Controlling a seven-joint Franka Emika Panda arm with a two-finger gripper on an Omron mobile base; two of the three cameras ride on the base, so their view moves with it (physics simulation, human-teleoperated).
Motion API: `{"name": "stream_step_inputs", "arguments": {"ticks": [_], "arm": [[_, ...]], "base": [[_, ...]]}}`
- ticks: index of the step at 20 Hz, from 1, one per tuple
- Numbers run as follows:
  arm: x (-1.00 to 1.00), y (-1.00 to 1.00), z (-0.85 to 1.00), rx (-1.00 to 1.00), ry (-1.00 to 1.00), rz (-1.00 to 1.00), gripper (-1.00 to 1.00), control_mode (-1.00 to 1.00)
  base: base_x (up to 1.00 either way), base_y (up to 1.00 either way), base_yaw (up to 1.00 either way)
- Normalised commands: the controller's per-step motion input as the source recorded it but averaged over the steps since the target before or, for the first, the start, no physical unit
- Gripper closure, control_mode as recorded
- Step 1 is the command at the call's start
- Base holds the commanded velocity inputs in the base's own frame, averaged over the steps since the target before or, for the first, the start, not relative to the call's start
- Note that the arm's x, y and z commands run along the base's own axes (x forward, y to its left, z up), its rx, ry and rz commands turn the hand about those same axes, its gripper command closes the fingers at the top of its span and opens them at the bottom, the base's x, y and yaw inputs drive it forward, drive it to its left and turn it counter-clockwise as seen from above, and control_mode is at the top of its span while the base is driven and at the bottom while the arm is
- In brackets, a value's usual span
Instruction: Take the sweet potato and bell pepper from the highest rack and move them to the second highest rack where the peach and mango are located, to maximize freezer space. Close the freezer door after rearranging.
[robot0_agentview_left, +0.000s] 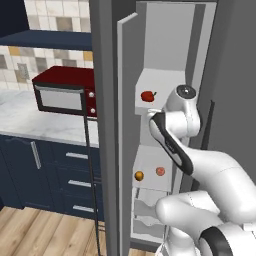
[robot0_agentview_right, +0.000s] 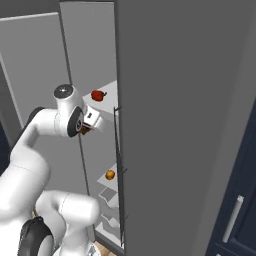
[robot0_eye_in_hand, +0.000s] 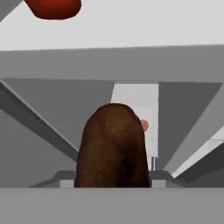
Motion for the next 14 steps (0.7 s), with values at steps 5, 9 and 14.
{"name": "stream_step_inputs", "arguments": {"ticks": [5,9,14], "arm": [[-0.02,0.08,-0.54,-0.15,0.01,0.21,1.0,-1.0],[0.05,0.01,-0.52,-0.13,0.07,0.14,1.0,-1.0],[0.09,0.01,-0.5,-0.05,0.16,0.08,1.0,-1.0]], "base": [[0.0,0.0,0.0],[0.0,0.0,0.0],[0.0,0.0,0.0]]}}
